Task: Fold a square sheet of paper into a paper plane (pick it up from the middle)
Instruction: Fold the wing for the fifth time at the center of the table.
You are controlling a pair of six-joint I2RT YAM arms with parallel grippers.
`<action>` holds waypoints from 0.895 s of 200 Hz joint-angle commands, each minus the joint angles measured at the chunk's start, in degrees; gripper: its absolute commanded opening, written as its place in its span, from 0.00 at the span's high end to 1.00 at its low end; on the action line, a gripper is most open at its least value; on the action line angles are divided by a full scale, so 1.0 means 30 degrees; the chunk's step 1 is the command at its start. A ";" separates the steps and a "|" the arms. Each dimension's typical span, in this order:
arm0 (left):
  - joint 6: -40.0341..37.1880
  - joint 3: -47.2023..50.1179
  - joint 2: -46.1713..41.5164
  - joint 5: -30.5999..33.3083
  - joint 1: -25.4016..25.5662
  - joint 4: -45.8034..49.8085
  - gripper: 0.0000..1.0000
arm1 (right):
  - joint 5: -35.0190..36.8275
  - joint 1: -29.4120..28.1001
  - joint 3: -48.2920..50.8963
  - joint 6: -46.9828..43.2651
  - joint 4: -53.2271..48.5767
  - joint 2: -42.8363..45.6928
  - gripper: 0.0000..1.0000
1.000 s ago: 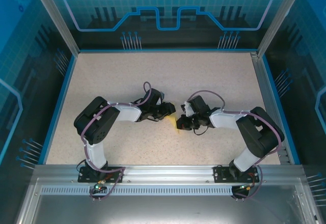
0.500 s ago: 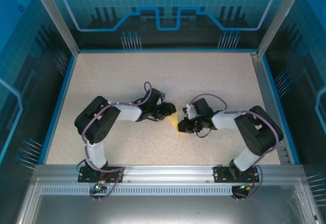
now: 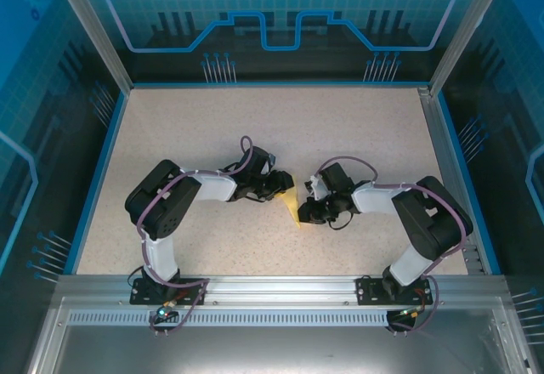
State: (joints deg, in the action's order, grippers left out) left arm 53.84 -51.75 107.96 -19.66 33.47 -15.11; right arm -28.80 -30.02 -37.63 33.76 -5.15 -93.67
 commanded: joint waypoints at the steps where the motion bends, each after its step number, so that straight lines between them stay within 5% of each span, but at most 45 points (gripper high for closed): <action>1: -0.0444 -0.0187 0.0898 -0.0147 -0.0035 0.1310 0.56 | 0.1166 -0.0276 0.0028 0.0012 -0.1744 0.0257 0.82; 62: -0.0601 -0.0122 0.0866 -0.0273 -0.0032 0.1405 0.56 | 0.0105 -0.0130 -0.1035 0.0981 -0.0619 0.2981 0.84; 108: -0.0602 -0.0216 0.0981 -0.0384 -0.0012 0.1362 0.56 | -0.2303 -0.0315 -0.1480 0.2447 0.2160 0.0243 0.89; 179: -0.0643 -0.0300 0.0927 -0.0306 -0.0026 0.1636 0.56 | -0.1964 -0.0577 -0.0107 0.2341 0.2608 -0.2154 0.90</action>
State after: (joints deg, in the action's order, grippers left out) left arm 53.58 -52.29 108.07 -20.08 33.43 -14.17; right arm -32.67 -31.14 -40.86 40.16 1.30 -98.63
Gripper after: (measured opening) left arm 0.443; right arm 0.108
